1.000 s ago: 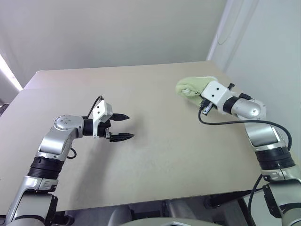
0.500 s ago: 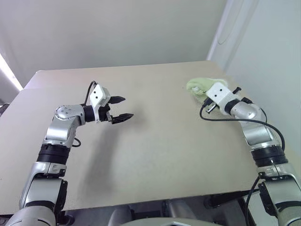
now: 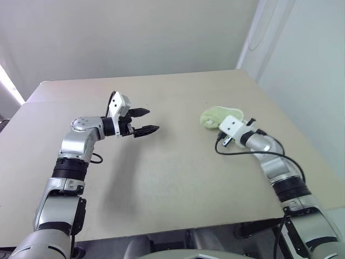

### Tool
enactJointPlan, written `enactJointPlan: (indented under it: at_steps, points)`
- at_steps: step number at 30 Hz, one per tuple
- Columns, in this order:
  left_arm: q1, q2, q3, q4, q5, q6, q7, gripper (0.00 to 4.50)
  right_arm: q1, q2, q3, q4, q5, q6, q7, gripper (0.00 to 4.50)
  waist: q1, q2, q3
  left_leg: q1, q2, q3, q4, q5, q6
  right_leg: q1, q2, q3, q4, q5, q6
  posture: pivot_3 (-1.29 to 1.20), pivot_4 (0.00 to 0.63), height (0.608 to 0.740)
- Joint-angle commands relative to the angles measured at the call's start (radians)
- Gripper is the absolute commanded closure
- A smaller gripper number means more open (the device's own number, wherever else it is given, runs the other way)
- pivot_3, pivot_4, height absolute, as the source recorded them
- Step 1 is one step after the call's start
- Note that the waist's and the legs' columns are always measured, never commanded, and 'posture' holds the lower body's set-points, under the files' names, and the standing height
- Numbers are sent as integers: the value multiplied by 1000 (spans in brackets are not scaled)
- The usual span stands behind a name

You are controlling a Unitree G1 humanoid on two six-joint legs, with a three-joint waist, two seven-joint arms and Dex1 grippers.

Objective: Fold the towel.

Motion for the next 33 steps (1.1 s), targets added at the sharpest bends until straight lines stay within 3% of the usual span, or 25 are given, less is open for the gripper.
enactJointPlan:
  at_steps: [1, 7, 25, 33]
  points:
    - [-16, 19, 7, -47, -12, 11, -28, 0, 1, -10, 31, 78, -71, -65, -65, 4486, 1, 0, 0, 0, 0, 0, 0, 0, 0, 0, 0, 0, 0, 0, 0, 0, 0, 712]
    - [4, 37, -3, -124, -29, 92, -70, 0, 44, -17, 20, 54, -45, -78, -18, 4486, 2, -1, 0, 0, -1, 0, 0, 0, 0, 0, -1, 0, -1, 0, 0, 0, 0, 712]
    - [-10, 43, -10, -129, -14, 112, -61, 0, 34, -7, -19, 32, -15, -3, 3, 4486, 3, 0, 0, 0, -1, -1, 1, 0, 0, 1, -1, 0, 0, 0, 0, 0, 0, 712]
    - [-21, 43, -13, -113, -5, 103, -59, 0, 23, -10, -68, -28, 69, -20, 48, 1865, 2, 0, 0, 0, -1, -1, 1, 0, 0, 1, -1, 0, 0, 0, 0, 0, 0, 712]
